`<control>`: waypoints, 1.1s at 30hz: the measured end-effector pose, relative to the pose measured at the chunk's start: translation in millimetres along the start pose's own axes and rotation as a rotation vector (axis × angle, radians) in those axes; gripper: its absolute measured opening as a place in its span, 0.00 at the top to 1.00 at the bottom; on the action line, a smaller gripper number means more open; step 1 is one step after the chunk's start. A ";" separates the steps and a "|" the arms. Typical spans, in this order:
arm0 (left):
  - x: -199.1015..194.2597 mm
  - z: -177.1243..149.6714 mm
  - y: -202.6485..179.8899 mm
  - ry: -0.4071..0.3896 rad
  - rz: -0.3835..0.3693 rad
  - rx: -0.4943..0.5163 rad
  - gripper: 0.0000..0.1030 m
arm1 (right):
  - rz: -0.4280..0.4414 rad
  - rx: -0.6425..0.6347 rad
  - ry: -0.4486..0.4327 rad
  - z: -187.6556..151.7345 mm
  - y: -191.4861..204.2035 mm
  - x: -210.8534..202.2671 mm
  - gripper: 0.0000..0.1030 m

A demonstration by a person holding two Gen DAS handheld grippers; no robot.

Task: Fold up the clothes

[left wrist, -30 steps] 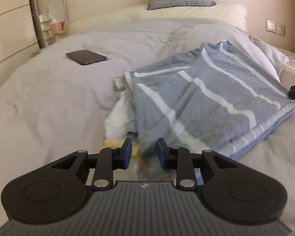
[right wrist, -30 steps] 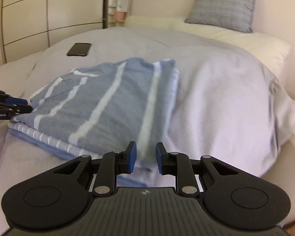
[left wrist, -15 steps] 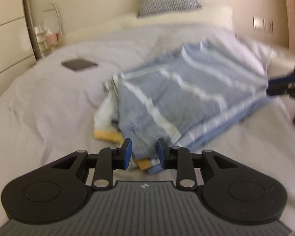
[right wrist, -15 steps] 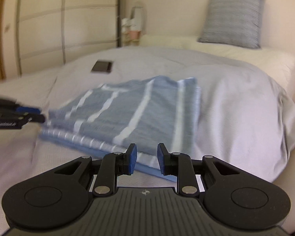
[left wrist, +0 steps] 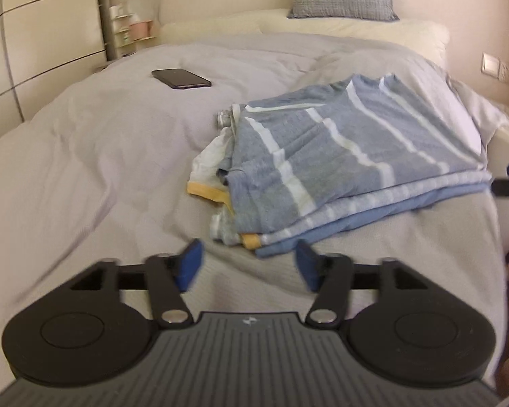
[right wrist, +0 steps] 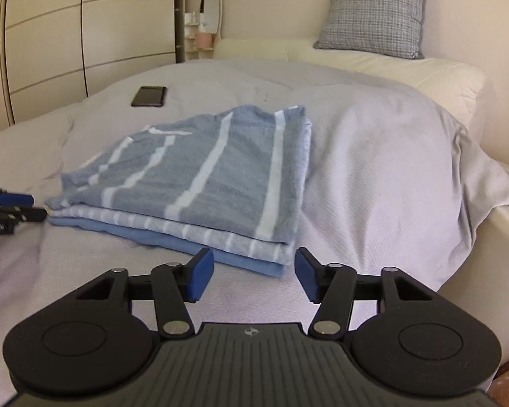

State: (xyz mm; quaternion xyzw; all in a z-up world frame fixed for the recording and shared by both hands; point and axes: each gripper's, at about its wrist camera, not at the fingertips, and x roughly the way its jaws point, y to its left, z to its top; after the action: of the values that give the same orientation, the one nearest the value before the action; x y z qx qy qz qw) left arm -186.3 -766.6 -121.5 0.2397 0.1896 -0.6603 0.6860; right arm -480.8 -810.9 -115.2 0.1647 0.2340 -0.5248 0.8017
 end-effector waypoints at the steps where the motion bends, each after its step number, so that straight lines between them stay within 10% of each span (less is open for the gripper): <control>1: -5.6 -1.0 -3.8 -0.007 0.005 -0.013 0.17 | 0.000 0.005 -0.002 -0.3 2.3 -2.9 0.30; 10: -57.4 -4.3 -26.5 -0.076 0.044 -0.049 0.01 | 0.016 0.100 -0.002 -9.7 21.9 -46.0 0.04; 33: -139.2 -12.2 -55.7 -0.007 -0.005 -0.056 0.01 | -0.051 0.221 0.027 -26.1 52.3 -137.1 0.02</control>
State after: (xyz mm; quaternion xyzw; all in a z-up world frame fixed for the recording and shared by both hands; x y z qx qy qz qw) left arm -248.9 -646.7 -55.5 0.2177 0.2063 -0.6573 0.6914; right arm -484.6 -672.1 -60.9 0.2532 0.1895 -0.5653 0.7618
